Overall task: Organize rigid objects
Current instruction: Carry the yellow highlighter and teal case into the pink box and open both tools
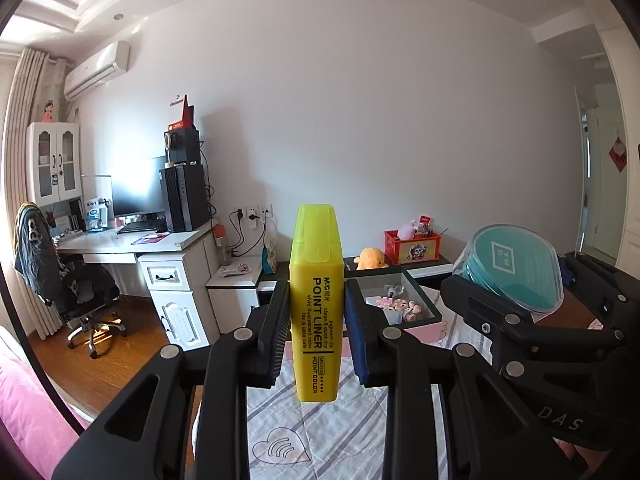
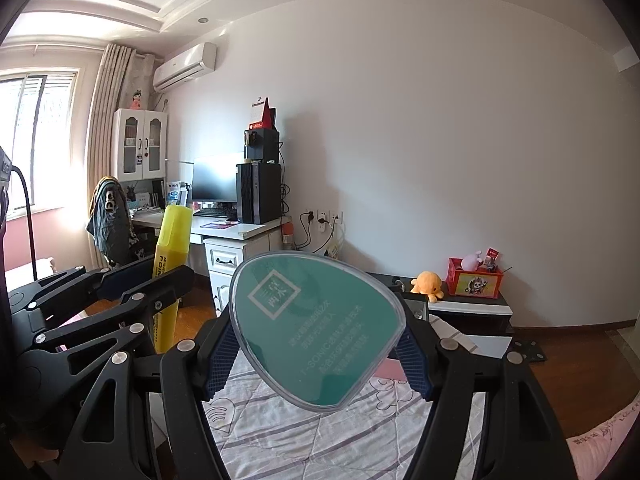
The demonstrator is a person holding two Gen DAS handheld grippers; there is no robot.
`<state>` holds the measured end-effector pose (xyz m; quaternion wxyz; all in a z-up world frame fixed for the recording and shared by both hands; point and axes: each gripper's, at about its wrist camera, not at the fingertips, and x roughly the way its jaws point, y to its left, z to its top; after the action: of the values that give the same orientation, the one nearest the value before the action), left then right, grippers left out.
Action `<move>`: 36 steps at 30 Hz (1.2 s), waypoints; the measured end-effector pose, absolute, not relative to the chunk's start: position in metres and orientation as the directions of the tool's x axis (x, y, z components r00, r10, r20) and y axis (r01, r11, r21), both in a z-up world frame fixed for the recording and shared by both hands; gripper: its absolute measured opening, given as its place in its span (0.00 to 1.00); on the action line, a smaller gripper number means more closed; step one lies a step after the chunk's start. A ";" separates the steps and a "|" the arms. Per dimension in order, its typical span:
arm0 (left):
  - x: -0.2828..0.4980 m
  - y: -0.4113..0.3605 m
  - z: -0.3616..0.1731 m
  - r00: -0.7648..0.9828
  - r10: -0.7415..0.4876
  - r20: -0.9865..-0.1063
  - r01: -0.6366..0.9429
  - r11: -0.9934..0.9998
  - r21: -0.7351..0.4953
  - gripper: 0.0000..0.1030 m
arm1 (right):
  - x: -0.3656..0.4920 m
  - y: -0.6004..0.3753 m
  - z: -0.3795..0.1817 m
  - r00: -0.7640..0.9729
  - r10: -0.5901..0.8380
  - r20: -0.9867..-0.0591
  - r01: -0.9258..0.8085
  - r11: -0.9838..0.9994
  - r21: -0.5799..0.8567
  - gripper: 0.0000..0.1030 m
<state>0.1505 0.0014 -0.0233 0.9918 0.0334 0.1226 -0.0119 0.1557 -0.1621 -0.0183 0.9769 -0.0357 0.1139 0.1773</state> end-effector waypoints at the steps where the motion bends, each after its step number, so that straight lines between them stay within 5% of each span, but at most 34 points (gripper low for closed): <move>1: 0.162 0.001 -0.023 0.968 -0.017 -0.249 0.034 0.997 0.065 0.26 | 0.165 -0.162 -0.018 0.910 0.337 -0.241 -0.354 0.935 -0.031 0.68; 13: 0.377 -0.002 -0.049 0.896 -0.060 -0.440 0.102 0.992 0.073 0.26 | 0.340 -0.157 -0.035 0.889 0.289 -0.356 -0.334 0.940 -0.071 0.68; 21: 0.507 -0.011 -0.122 0.747 -0.079 -0.660 0.126 0.992 0.024 0.26 | 0.466 -0.153 -0.092 0.814 0.224 -0.536 -0.324 0.941 -0.098 0.68; 27: 0.546 -0.018 -0.157 0.671 -0.068 -0.738 0.134 0.991 0.030 0.27 | 0.519 -0.156 -0.134 0.723 0.195 -0.662 -0.322 0.944 -0.074 0.68; 32: 0.551 -0.010 -0.161 0.669 -0.060 -0.741 0.106 0.994 0.015 0.37 | 0.532 -0.157 -0.148 0.674 0.204 -0.710 -0.335 0.941 -0.048 0.69; 36: 0.531 -0.001 -0.147 0.712 -0.030 -0.702 0.061 0.998 0.019 0.74 | 0.524 -0.166 -0.141 0.691 0.202 -0.694 -0.298 0.954 -0.018 0.77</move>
<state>0.5312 -0.0015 -0.1467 0.9249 0.0204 0.3788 -0.0247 0.5240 -0.1663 -0.1413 0.9172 -0.0647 0.3687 0.1363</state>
